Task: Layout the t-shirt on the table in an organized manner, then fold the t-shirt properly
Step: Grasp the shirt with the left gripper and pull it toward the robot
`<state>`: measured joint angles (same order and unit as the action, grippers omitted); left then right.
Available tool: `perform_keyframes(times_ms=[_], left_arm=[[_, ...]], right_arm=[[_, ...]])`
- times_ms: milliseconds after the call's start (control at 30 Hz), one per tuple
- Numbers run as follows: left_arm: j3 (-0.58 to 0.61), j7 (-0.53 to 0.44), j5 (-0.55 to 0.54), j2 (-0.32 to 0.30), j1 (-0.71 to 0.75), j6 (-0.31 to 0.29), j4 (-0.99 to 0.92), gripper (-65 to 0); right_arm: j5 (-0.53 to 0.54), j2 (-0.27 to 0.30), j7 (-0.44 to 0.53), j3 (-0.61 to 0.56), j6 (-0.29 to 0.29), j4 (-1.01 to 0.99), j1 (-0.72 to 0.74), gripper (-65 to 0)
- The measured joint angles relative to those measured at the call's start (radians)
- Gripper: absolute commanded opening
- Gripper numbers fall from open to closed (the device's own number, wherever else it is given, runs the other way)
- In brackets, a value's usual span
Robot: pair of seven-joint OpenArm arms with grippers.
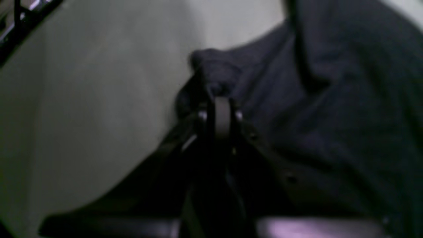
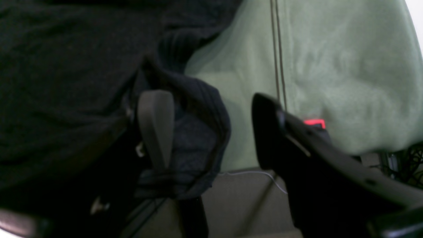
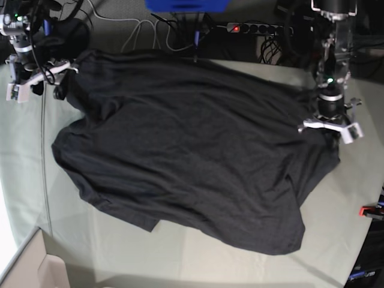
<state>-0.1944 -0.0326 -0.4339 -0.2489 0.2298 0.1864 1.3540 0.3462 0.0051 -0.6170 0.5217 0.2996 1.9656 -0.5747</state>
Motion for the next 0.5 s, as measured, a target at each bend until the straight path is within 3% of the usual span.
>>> perform_keyframes(times_ms=[167,333,500], left_arm=[[-0.122,0.005,0.0,0.048,0.039,0.004,0.042,-64.5],[-0.138,-0.001,0.0,0.047,0.041,-0.005,-0.012,-63.5],[-0.138,0.007,-0.001,0.051,0.061,0.001,-0.05,-46.8]], right_arm=[[0.0,-0.001,0.0,0.0,0.0,0.0,0.0,-27.1],[0.0,0.0,-0.001,0.001,0.0,0.0,0.0,-27.1],[0.002,0.0,0.0,-0.002,0.0,0.0,0.0,-27.1]])
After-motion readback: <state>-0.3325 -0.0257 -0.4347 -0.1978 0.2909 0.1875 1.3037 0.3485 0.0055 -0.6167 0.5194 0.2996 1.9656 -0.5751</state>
